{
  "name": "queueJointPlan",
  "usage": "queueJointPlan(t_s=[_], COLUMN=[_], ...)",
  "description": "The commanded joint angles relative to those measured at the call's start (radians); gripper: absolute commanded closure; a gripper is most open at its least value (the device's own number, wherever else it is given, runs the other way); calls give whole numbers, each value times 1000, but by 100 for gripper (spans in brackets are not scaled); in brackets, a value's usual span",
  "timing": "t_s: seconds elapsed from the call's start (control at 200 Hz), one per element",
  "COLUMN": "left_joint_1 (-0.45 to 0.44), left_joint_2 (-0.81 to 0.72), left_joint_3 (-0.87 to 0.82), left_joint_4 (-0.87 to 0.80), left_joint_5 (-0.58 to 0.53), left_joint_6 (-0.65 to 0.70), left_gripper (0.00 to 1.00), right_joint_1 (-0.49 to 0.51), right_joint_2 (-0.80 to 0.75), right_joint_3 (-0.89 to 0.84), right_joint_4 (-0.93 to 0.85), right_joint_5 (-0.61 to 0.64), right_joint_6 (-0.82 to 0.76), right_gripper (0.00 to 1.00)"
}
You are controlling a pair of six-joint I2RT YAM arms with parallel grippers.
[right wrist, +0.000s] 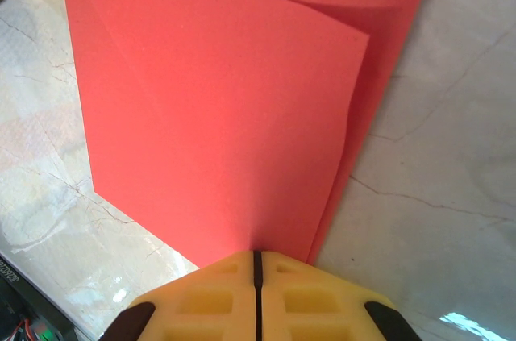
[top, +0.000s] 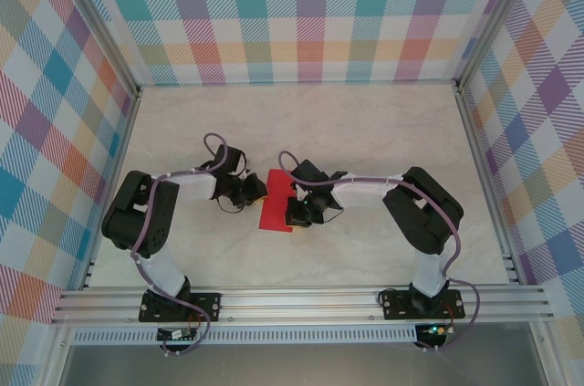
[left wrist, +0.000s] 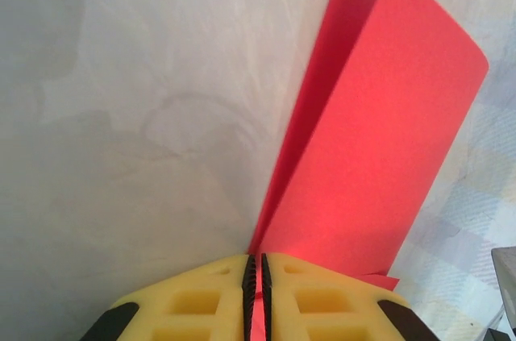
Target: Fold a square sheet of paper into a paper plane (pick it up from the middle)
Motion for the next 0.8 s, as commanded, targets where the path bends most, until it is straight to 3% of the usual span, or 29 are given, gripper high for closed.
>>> queueJointPlan(t_s=[0.0, 0.38, 0.795], left_joint_1=[42, -7, -111], left_joint_2=[-15, -236, -92], left_joint_3=[4, -84, -99], left_joint_4=[-25, 39, 140], left_joint_5=[-53, 53, 92], left_joint_6=[46, -33, -90], left_gripper=[85, 84, 90], right_joint_1=[6, 6, 6], right_joint_2=[25, -13, -55], right_joint_3=[-36, -9, 59], right_joint_4=[-141, -119, -19], right_joint_5=[64, 33, -4], right_joint_6=[-15, -17, -8], right_gripper=[93, 93, 92])
